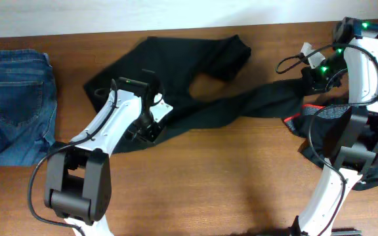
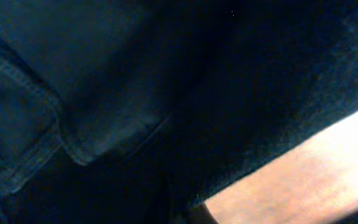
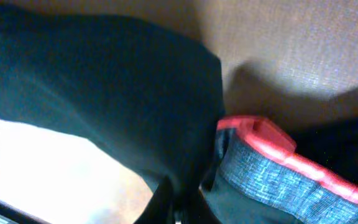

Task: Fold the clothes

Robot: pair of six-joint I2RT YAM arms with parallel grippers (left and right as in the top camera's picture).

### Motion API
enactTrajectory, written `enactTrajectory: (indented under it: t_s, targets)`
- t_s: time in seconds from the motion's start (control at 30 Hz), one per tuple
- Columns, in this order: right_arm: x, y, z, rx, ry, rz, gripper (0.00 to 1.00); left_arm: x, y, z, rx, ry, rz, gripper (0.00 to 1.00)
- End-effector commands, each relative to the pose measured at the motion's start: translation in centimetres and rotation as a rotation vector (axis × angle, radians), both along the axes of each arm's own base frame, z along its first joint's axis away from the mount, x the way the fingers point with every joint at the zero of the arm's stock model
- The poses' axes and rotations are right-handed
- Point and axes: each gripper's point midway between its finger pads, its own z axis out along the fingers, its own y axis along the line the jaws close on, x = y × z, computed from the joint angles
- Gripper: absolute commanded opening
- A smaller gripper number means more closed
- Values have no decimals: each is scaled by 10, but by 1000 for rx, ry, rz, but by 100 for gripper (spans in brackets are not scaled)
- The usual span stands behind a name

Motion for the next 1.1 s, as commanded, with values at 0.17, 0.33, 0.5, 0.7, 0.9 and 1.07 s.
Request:
enactTrajectory:
  t_s: [0.17,0.33,0.5,0.7,0.9,1.07]
  targets:
    - [-14,-1,19,-34,45,-77,35,-28,-11,14,-46,84,-1,3]
    - [-1,-2,18,-34,-9,-76,37,-27,-14,13,-50,76,-12,4]
    - [28,0,20,-5,-136,-76,37,-18,-17,12,-63,40,-13,1]
    - [54,-5,24,-14,-250,-75,54,-12,-19,12,-72,14,-14,0]
    - [54,-15,17,14,-177,-324,57,-11,-20,11,-74,10,-15,0]
    - [51,-26,-3,275,-67,-627,57,-10,-20,11,-75,6,-15,0]
